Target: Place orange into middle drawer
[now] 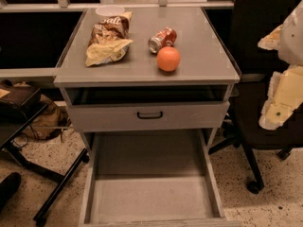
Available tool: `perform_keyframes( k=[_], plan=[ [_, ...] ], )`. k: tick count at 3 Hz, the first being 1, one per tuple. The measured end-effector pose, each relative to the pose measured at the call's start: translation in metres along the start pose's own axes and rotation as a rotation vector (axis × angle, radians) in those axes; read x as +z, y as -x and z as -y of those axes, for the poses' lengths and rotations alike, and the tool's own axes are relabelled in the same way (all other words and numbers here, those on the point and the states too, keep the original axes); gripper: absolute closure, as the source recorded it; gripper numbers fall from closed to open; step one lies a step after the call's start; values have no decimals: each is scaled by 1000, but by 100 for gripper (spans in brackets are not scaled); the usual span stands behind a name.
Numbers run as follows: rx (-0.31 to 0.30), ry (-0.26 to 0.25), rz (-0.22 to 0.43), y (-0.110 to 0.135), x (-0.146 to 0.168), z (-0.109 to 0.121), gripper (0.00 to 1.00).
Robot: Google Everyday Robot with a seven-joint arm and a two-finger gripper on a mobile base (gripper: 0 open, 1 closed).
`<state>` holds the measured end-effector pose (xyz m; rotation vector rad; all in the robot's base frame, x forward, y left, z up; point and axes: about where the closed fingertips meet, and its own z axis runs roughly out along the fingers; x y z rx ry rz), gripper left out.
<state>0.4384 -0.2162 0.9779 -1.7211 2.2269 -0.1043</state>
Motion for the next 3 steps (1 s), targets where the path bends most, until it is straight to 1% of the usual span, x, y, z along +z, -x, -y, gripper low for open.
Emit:
perform_keyframes(
  k=[1,2,3],
  plan=[
    [-5,-11,8,3,0,3,0],
    [-51,-32,58,23,13,31,0],
    [-103,-45,128,52,33,68,0]
  ],
)
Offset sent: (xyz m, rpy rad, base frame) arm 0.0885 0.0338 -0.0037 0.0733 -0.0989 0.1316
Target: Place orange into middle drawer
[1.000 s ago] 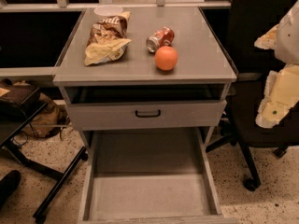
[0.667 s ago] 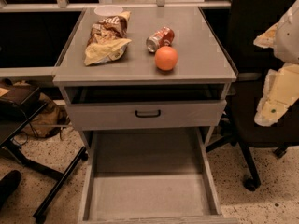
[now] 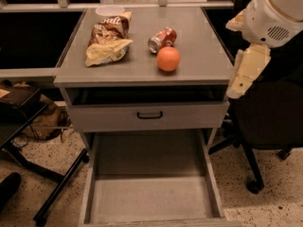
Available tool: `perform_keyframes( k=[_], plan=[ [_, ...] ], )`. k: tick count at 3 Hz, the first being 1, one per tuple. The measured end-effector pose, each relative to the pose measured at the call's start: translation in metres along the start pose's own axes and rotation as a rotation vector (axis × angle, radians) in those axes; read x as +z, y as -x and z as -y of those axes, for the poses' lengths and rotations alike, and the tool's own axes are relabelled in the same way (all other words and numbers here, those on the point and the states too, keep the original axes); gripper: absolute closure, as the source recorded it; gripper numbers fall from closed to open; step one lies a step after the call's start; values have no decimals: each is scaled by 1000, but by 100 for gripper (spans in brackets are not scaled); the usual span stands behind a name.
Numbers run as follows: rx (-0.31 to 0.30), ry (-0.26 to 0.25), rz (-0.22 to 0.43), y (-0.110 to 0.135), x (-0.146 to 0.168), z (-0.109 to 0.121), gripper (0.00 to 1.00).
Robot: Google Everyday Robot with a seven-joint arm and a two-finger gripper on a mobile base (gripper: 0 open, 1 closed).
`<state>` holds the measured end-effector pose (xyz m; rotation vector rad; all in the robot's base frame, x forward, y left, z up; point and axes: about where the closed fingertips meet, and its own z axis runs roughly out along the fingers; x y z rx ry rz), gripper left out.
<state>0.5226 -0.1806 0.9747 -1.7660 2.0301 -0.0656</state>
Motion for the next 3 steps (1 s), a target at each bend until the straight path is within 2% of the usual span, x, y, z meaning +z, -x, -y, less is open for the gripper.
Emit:
perform_keyframes(
  k=[1,2,3],
  plan=[
    [0,0,0,0,0,0,0],
    [-10,4,50,11,15,3,0],
    [-34,-7,132,43,39,15,0]
  ],
)
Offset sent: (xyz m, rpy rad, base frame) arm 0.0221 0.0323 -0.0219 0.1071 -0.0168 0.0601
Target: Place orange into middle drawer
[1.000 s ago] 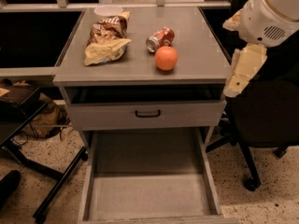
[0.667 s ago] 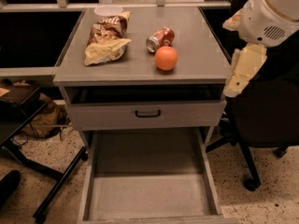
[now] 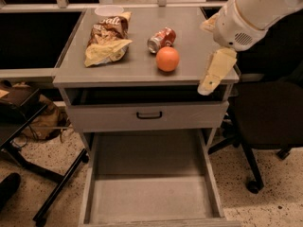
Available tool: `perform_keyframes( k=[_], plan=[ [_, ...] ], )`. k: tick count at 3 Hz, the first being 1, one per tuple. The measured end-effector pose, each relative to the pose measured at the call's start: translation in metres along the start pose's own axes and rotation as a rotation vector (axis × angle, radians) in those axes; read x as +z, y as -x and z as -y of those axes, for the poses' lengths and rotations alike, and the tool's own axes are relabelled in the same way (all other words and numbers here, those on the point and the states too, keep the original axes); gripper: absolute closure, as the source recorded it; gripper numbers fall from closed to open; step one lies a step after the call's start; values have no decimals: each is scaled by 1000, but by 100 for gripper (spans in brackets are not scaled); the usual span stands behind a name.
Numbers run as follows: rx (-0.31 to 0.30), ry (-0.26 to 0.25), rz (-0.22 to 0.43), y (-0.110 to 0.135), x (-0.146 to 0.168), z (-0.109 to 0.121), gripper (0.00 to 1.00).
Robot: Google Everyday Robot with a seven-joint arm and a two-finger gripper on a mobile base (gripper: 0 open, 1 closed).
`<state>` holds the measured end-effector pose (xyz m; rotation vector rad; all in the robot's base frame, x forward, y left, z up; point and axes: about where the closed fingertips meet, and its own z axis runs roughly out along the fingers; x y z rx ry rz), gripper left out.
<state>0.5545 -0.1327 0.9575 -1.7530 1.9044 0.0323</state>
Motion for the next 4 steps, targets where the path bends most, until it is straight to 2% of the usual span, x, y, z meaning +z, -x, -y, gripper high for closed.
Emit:
perform_keyframes(
  k=[1,2,4],
  plan=[
    [-11,-15,76,28,28,18,0],
    [-47,-2,137,57,49,26,0],
    [-43,-5,155,61,55,29,0]
  ],
)
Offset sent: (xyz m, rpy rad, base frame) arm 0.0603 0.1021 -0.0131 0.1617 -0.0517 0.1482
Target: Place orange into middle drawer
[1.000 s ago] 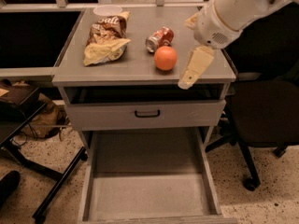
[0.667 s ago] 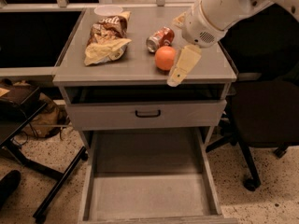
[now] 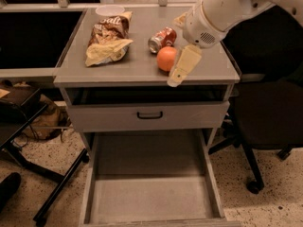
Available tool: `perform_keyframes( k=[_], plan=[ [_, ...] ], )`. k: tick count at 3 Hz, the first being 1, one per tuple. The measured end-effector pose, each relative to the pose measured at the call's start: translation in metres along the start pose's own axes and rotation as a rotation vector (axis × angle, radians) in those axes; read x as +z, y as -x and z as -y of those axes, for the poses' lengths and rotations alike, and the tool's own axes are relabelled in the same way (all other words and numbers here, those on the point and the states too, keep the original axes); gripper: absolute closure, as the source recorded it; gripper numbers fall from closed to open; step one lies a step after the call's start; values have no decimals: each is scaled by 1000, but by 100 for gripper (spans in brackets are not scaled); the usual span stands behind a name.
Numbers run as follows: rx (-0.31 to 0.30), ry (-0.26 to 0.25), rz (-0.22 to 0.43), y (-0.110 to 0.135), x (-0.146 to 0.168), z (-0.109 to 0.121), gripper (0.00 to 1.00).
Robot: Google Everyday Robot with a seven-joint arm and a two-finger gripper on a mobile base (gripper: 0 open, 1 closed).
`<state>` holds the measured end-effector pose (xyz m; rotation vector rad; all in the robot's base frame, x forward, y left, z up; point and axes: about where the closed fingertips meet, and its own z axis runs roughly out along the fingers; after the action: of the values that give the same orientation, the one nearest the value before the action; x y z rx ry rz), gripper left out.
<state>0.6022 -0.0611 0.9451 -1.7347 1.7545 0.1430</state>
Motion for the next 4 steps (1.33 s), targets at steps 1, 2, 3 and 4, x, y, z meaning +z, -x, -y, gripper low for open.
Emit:
perform_keyframes(
  k=[1,2,3,4],
  plan=[
    [11,-7,40,6,26,17,0],
    [83,-21,55,-18,84,67,0],
    [83,-19,54,-18,86,67,0],
    [99,1,35,-29,94,69,0]
  ],
)
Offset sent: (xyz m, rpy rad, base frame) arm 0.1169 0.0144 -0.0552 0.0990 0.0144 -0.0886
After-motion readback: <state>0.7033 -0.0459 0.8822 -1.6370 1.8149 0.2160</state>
